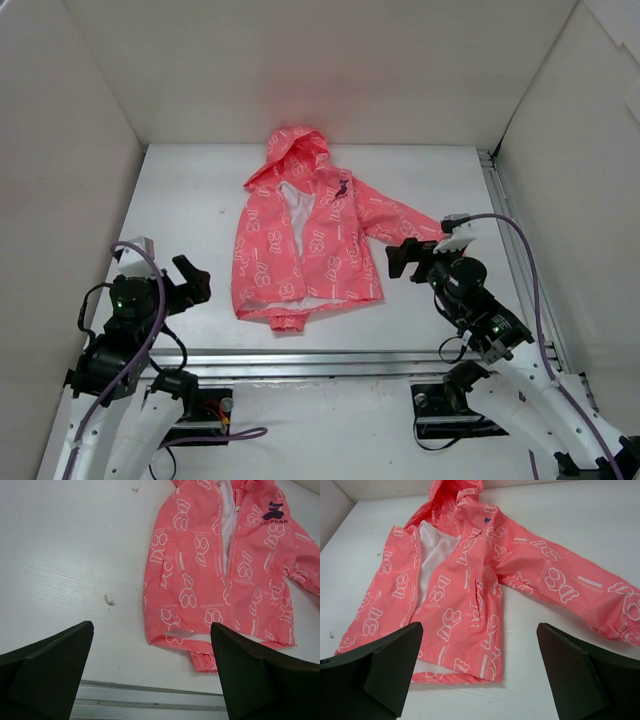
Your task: Zip up the jacket
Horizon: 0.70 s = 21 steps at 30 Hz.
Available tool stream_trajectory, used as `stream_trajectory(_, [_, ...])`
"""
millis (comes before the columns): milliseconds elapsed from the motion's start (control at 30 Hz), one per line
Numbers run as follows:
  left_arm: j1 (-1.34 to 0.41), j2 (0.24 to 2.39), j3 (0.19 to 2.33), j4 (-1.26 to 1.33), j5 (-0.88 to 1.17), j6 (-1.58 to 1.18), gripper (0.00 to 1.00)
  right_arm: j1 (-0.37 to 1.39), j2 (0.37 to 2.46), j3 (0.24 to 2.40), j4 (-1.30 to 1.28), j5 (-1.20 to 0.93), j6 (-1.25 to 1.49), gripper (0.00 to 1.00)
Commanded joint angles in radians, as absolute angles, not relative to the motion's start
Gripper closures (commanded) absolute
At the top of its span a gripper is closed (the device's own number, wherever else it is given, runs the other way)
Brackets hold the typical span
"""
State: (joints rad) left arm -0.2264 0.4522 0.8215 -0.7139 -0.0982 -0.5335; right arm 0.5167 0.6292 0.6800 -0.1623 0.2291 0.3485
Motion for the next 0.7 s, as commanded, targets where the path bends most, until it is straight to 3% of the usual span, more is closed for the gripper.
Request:
stream_trajectory(0, [-0.221,0.517,0.864,-0.658,-0.032,-0.5,0.01,0.519,0.637,0.709,-0.078,0.222,0.35,0.02])
stream_trajectory(267, [-0.267,0.662,0.839,-0.577,0.069,-0.551,0.01,0.522,0.67,0.715,-0.078,0.204,0.345,0.02])
stream_trajectory(533, [-0.57,0.938,0.865,-0.477,-0.047,-0.653,0.0,0.52,0.707,0.721,-0.078,0.202,0.354,0.02])
stream_trajectory(667, [-0.643,1.034,0.891,-0.442,-0.086,-0.699,0.01,0.522,0.703,0.718,-0.077,0.201,0.359,0.02])
